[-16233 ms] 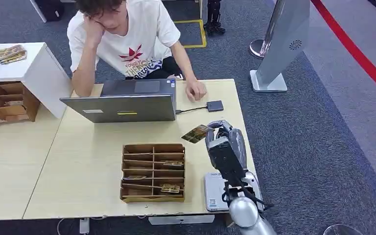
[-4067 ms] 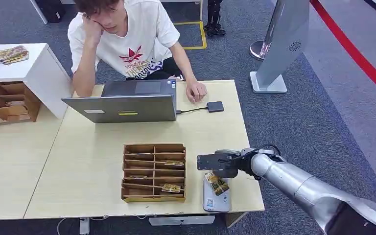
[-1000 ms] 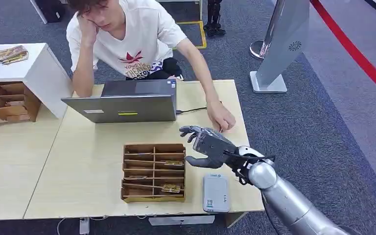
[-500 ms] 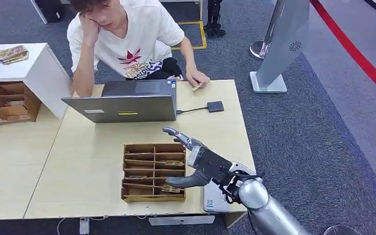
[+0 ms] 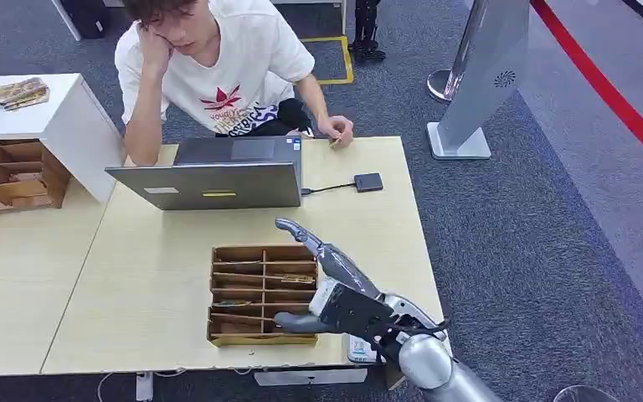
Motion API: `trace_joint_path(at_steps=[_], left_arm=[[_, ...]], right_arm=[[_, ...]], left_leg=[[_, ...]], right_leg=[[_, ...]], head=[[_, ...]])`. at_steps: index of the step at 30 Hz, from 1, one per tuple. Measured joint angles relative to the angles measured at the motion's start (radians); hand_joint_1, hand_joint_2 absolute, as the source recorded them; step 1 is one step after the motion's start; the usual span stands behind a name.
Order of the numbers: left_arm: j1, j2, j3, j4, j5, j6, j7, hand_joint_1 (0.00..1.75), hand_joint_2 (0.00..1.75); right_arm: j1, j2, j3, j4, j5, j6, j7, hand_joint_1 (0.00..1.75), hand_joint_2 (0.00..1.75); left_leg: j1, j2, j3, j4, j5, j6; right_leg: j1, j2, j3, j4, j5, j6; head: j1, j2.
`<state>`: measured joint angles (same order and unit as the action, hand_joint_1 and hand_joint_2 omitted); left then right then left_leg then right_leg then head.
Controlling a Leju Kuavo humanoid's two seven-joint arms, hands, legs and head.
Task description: Pass the card to the sensor for recognition and then transmit it.
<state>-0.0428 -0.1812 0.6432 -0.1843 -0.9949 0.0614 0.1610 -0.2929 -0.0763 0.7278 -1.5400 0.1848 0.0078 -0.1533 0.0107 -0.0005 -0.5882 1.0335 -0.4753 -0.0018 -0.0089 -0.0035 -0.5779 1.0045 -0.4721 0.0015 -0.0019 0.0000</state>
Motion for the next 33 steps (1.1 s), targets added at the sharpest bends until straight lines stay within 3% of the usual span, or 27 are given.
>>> trace_joint_path(at_steps=[10,21,22,23,24,25,28,33], left_arm=[[-0.001,-0.002,-0.019,0.000,-0.028,0.001,0.003,0.00,0.00],[-0.002,-0.002,-0.026,0.000,-0.034,0.001,0.005,0.00,0.00],[-0.002,-0.002,-0.027,0.000,-0.035,0.001,0.005,0.00,0.00],[-0.003,-0.002,-0.027,0.000,-0.036,0.001,0.008,0.00,0.00],[-0.003,-0.003,-0.028,0.000,-0.037,0.001,0.011,0.00,0.00],[-0.004,-0.003,-0.029,0.000,-0.039,0.001,0.012,0.00,0.00],[-0.008,-0.003,-0.032,0.000,-0.046,0.001,0.016,0.00,0.00],[-0.012,-0.003,-0.040,0.000,-0.053,0.001,0.024,0.00,0.00]], right_arm=[[0.018,0.034,0.059,-0.008,0.389,-0.260,0.039,1.75,1.75],[0.020,0.043,0.078,-0.006,0.453,-0.288,0.059,1.71,1.75],[0.020,0.043,0.079,-0.003,0.491,-0.309,0.069,1.45,1.75],[0.020,0.045,0.082,0.000,0.538,-0.332,0.083,0.72,1.75],[0.020,0.047,0.084,0.005,0.582,-0.350,0.100,0.51,1.75],[0.020,0.049,0.086,0.010,0.618,-0.364,0.114,0.42,1.75],[0.018,0.053,0.092,0.037,0.718,-0.397,0.155,0.51,1.75],[0.016,0.067,0.098,0.090,0.803,-0.415,0.188,0.51,1.75]], left_leg=[[0.000,0.000,0.000,0.000,0.000,0.000],[0.000,0.000,0.000,0.000,0.000,0.000],[0.000,0.000,0.000,0.000,0.000,0.000],[0.000,0.000,0.000,0.000,0.000,0.000],[0.000,0.000,0.000,0.000,0.000,0.000],[0.000,0.000,0.000,0.000,0.000,0.000],[0.000,0.000,0.000,0.000,0.000,0.000],[0.000,0.000,0.000,0.000,0.000,0.000]], right_leg=[[0.000,0.000,0.000,0.000,0.000,0.000],[0.000,0.000,0.000,0.000,0.000,0.000],[0.000,0.000,0.000,0.000,0.000,0.000],[0.000,0.000,0.000,0.000,0.000,0.000],[0.000,0.000,0.000,0.000,0.000,0.000],[0.000,0.000,0.000,0.000,0.000,0.000],[0.000,0.000,0.000,0.000,0.000,0.000],[0.000,0.000,0.000,0.000,0.000,0.000]], head=[[0.000,0.000],[0.000,0.000],[0.000,0.000],[0.000,0.000],[0.000,0.000],[0.000,0.000],[0.000,0.000],[0.000,0.000]])
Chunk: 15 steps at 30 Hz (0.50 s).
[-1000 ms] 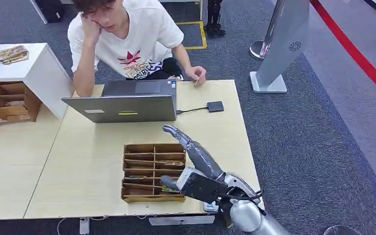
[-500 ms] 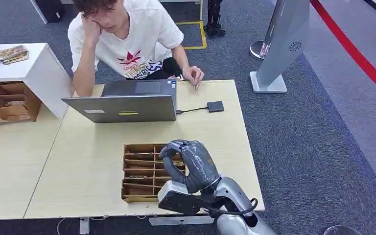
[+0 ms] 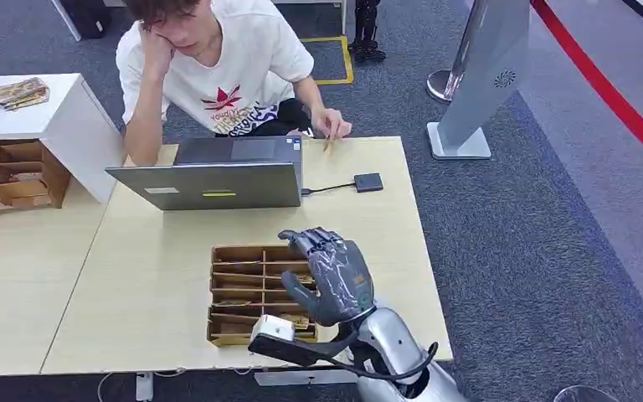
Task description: Pass the card to the sensor for recognition and then transmit it.
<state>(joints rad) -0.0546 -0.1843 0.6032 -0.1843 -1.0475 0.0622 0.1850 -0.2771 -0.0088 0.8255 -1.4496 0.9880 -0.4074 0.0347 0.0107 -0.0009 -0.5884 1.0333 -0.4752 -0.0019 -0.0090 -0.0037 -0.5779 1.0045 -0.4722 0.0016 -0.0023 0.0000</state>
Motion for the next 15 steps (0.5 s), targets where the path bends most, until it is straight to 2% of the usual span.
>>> trace_joint_path(at_steps=[2,3,5,7,10,15], left_arm=[[0.000,0.000,-0.005,0.000,0.000,0.000,0.000,0.00,0.00],[0.000,0.000,-0.007,0.000,0.000,0.000,0.001,0.00,0.00],[0.000,0.000,-0.008,0.000,0.000,0.000,0.001,0.00,0.00],[-0.001,0.000,-0.009,0.000,-0.003,0.000,0.001,0.00,0.00],[-0.002,0.000,-0.010,0.000,-0.012,-0.002,0.007,0.00,0.00],[-0.005,0.000,-0.016,0.000,-0.021,-0.003,0.017,0.00,0.00]], right_arm=[[0.000,0.003,0.000,0.010,0.006,-0.001,0.004,0.52,1.75],[0.000,0.004,0.000,0.015,0.006,-0.002,0.005,0.59,1.75],[0.000,0.007,0.001,0.021,0.010,-0.002,0.006,0.86,1.75],[-0.001,0.009,0.003,0.031,0.038,-0.007,0.014,0.79,1.75],[-0.002,0.016,0.011,0.058,0.080,-0.025,0.029,1.01,1.75],[-0.004,0.027,0.014,0.095,0.127,-0.044,0.049,0.99,1.75]], left_leg=[[0.000,0.000,0.000,0.000,0.000,0.000],[0.000,0.000,0.000,0.000,0.000,0.000],[0.000,0.000,0.000,0.000,0.000,0.000],[0.000,0.000,0.000,0.000,0.000,0.000],[0.000,0.000,0.000,0.000,0.000,0.000],[0.000,0.000,0.000,0.000,0.000,0.000]], right_leg=[[0.000,0.000,0.000,0.000,0.000,0.000],[0.000,0.000,0.000,0.000,0.000,0.000],[0.000,0.000,0.000,0.000,0.000,0.000],[0.000,0.000,0.000,0.000,0.000,0.000],[0.000,0.000,0.000,0.000,0.000,0.000],[0.000,0.000,0.000,0.000,0.000,0.000]], head=[[0.000,0.000],[0.000,0.000],[0.000,0.000],[0.000,0.000],[0.000,0.000],[0.000,0.000]])
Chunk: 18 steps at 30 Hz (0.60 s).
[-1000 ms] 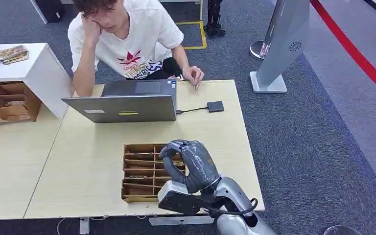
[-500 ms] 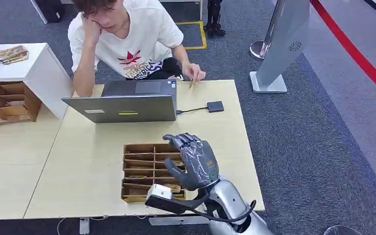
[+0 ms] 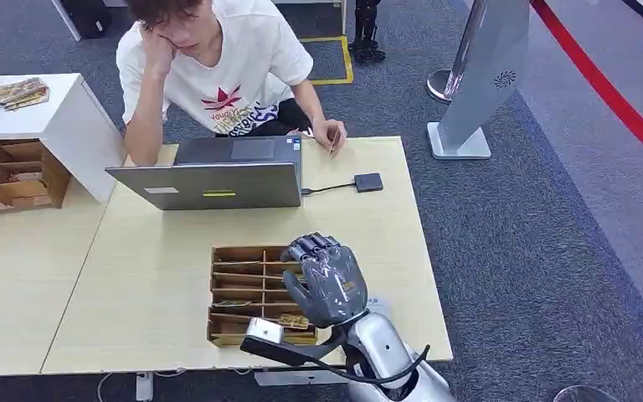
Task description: Pass the card to the sensor for recognition and then transmit it.
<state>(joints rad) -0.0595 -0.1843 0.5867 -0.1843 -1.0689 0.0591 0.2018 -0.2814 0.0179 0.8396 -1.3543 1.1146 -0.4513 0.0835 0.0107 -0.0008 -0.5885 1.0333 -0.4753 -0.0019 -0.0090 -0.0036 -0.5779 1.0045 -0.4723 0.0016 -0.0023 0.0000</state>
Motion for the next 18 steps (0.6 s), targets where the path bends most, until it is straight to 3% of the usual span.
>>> trace_joint_path(at_steps=[2,3,4,8,9,11,13,18], left_arm=[[-0.001,0.000,-0.005,0.000,-0.005,-0.001,0.003,0.00,0.00],[-0.001,0.000,-0.007,0.000,-0.007,-0.002,0.005,0.00,0.00],[-0.002,0.000,-0.010,0.000,-0.010,-0.003,0.005,0.00,0.00],[-0.006,0.000,-0.021,0.000,-0.020,-0.006,0.015,0.00,0.00],[-0.008,0.000,-0.025,0.000,-0.025,-0.007,0.016,0.00,0.00],[-0.010,0.000,-0.029,0.000,-0.030,-0.008,0.019,0.00,0.00],[-0.012,0.000,-0.030,0.000,-0.032,-0.009,0.023,0.00,0.00],[-0.015,0.000,-0.042,0.000,-0.042,-0.011,0.026,0.00,0.00]], right_arm=[[-0.002,0.005,0.000,0.011,0.012,0.000,0.008,1.10,1.75],[-0.004,0.006,0.000,0.017,0.018,0.000,0.009,1.27,1.75],[-0.005,0.008,0.000,0.021,0.024,0.000,0.011,1.33,1.75],[-0.011,0.016,0.000,0.044,0.040,0.000,0.014,1.31,1.75],[-0.012,0.019,0.000,0.051,0.044,0.000,0.017,1.27,1.75],[-0.015,0.024,0.000,0.063,0.048,0.000,0.019,0.96,1.75],[-0.016,0.027,0.000,0.071,0.048,0.000,0.020,0.77,1.75],[-0.019,0.036,0.000,0.093,0.055,0.003,0.025,0.66,1.75]], left_leg=[[0.000,0.000,0.000,0.000,0.000,0.000],[0.000,0.000,0.000,0.000,0.000,0.000],[0.000,0.000,0.000,0.000,0.000,0.000],[0.000,0.000,0.000,0.000,0.000,0.000],[0.000,0.000,0.000,0.000,0.000,0.000],[0.000,0.000,0.000,0.000,0.000,0.000],[0.000,0.000,0.000,0.000,0.000,0.000],[0.000,0.000,0.000,0.000,0.000,0.000]], right_leg=[[0.000,0.000,0.000,0.000,0.000,0.000],[0.000,0.000,0.000,0.000,0.000,0.000],[0.000,0.000,0.000,0.000,0.000,0.000],[0.000,0.000,0.000,0.000,0.000,0.000],[0.000,0.000,0.000,0.000,0.000,0.000],[0.000,0.000,0.000,0.000,0.000,0.000],[0.000,0.000,0.000,0.000,0.000,0.000],[0.000,0.000,0.000,0.000,0.000,0.000]], head=[[0.000,0.000],[0.000,0.000],[0.000,0.000],[0.000,0.000],[0.000,0.000],[0.000,0.000],[0.000,0.000],[0.000,0.000]])
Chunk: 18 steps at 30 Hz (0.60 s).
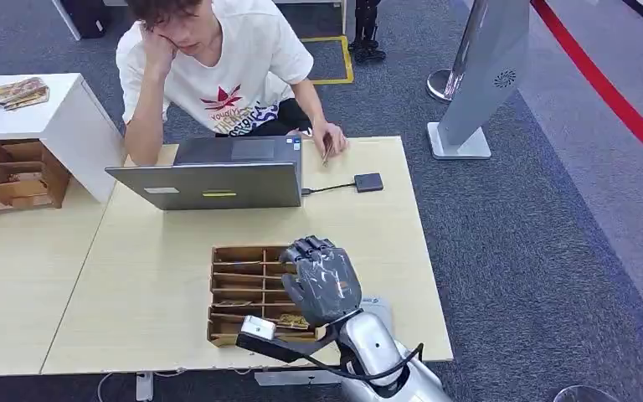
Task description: Pass the card to the sensor for recognition and then transmit it.
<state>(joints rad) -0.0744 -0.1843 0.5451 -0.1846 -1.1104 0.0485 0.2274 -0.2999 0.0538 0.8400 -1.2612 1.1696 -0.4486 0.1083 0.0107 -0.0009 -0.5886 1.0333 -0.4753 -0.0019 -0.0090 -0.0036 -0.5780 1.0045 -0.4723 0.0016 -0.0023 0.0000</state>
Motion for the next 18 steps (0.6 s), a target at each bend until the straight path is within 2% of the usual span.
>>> trace_joint_path(at_steps=[3,18], left_arm=[[-0.003,-0.001,-0.003,0.000,-0.005,-0.003,0.003,0.00,0.00],[-0.017,-0.015,-0.050,0.000,-0.032,-0.021,0.019,0.00,0.00]], right_arm=[[-0.005,0.005,0.000,0.016,0.004,0.001,0.003,0.52,1.75],[-0.017,0.021,0.000,0.063,0.006,0.014,0.004,0.61,1.75]], left_leg=[[0.000,0.000,0.000,0.000,0.000,0.000],[0.000,0.000,0.000,0.000,0.000,0.000]], right_leg=[[0.000,0.000,0.000,0.000,0.000,0.000],[0.000,0.000,0.000,0.000,0.000,0.000]], head=[[0.000,0.000],[0.000,0.000]])
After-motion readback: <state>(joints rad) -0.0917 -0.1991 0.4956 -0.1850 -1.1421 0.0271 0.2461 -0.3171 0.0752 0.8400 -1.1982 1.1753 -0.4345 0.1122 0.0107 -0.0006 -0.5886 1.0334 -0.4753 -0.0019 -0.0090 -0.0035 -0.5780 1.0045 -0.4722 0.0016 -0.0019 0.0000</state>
